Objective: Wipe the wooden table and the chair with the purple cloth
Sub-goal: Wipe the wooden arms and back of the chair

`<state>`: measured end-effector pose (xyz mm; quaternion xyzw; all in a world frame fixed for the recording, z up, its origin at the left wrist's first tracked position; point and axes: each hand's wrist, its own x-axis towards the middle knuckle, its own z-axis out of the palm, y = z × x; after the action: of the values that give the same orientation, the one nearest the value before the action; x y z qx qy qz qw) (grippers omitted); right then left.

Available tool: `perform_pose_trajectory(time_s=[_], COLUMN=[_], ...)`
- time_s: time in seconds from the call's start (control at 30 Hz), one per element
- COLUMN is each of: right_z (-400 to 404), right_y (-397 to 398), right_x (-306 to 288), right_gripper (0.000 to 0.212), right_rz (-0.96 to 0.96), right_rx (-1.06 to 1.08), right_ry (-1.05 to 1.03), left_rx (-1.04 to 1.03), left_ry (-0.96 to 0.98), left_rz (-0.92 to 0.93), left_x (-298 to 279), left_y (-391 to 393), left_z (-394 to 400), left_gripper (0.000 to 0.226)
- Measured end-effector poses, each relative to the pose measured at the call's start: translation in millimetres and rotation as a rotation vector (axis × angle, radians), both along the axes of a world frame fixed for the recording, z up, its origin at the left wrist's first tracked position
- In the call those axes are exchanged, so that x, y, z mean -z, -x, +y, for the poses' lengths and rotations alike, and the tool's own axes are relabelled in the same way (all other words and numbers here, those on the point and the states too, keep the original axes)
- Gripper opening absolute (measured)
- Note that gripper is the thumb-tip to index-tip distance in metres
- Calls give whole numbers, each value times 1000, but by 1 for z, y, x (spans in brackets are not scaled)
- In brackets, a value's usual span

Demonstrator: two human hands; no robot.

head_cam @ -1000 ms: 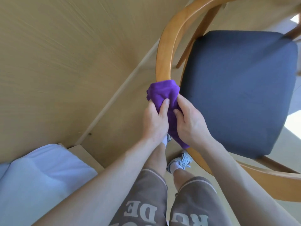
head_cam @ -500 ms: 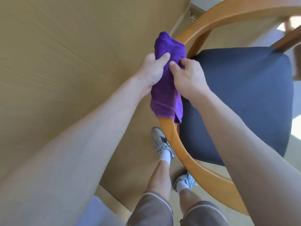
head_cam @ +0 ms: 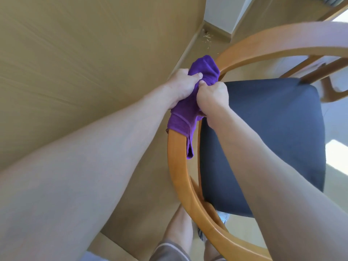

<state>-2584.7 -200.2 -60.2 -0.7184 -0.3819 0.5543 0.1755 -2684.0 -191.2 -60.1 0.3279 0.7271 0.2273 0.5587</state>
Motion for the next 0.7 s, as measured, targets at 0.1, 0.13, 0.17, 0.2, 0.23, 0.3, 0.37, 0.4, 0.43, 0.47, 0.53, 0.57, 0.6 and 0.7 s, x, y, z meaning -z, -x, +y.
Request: perform_pose_trajectory(time_s=[0.1,0.13,0.17,0.2,0.23,0.3,0.37,0.4,0.43,0.47,0.53,0.57,0.6,0.7], right_z=[12,15,18,21,23,25,25,24,22,20,14,12,9,0], right_y=[-7,-11,-15,-18,-22,-25,-26,-25,-24,-23,-20,-18,-16,-14], right_x=[5,7,9,10,10,8,5,4,3,2,2,1,-1,-6], right_gripper=[24,25,31,38,42,45,47,48,47,46,39,34,31,32], right_rz=[52,71,86,104,120,113,93,90,91,89,71,65,65,74], right_rx=[75,92,103,111,119,125,122,110,93,74,42,27,17,-19], right_ry=[37,64,95,117,125,114,99,98,101,101,87,74,65,64], left_rx=[5,1,-5,-12,-16,-11,8,21,30,32,27,23,21,-9], left_ry=[-3,-9,-13,-15,-16,-31,-61,-77,-89,-95,-93,-91,-88,-90], left_rz=[-43,-66,-90,-113,-129,-127,-94,-62,-25,6,35,48,64,95], left_x=[7,9,11,13,14,15,13,12,11,10,8,6,4,-4], left_y=[-1,-2,-2,-3,-4,-6,-9,-9,-8,-7,-5,-4,-3,0], left_z=[14,17,19,21,23,26,27,25,21,17,7,3,-1,-15], left_gripper=[19,18,18,18,18,18,19,20,22,25,25,24,23,25])
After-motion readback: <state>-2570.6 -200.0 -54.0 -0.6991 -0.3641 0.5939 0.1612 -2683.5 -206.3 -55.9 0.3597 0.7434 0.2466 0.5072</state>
